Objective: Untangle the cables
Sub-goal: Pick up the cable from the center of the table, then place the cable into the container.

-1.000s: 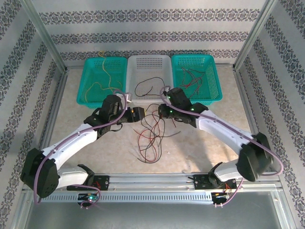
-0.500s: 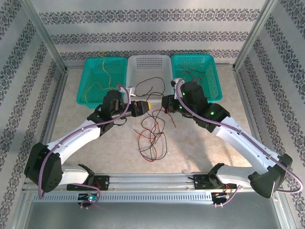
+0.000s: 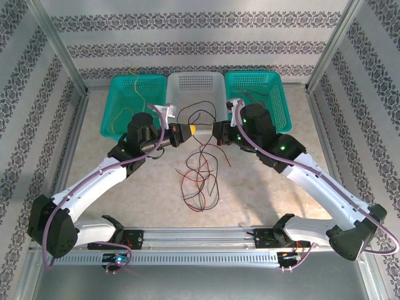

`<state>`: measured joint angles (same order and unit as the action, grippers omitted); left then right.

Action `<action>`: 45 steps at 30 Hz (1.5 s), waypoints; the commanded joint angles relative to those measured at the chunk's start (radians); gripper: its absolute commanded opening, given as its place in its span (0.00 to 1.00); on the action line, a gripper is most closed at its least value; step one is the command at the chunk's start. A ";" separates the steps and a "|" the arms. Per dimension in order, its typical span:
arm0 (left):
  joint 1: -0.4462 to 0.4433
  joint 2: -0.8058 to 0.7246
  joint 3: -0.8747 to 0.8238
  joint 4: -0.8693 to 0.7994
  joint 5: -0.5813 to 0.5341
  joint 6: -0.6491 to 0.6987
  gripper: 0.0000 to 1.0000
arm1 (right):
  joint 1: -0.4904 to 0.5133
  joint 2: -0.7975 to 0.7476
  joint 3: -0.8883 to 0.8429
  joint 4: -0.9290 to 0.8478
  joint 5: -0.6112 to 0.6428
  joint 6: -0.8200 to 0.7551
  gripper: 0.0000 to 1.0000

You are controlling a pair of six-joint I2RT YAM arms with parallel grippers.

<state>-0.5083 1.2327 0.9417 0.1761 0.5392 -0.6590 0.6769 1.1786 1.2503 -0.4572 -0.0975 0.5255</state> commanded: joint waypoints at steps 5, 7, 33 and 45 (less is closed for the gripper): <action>0.010 -0.031 0.150 0.180 0.073 -0.050 0.00 | -0.005 -0.013 -0.011 0.037 -0.011 0.052 0.37; 0.009 -0.027 0.171 0.219 0.096 -0.073 0.00 | -0.008 -0.007 -0.014 0.040 -0.011 0.062 0.45; 0.058 0.078 0.527 -0.174 -0.287 0.143 0.00 | -0.192 -0.019 -0.389 0.151 -0.099 0.251 0.44; 0.157 0.338 0.675 -0.250 -0.448 0.125 0.00 | -0.198 -0.095 -0.445 0.114 -0.080 0.254 0.44</action>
<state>-0.3748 1.5269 1.5810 -0.0570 0.1364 -0.5270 0.4858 1.1011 0.8120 -0.3237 -0.1768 0.7727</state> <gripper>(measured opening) 0.049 0.436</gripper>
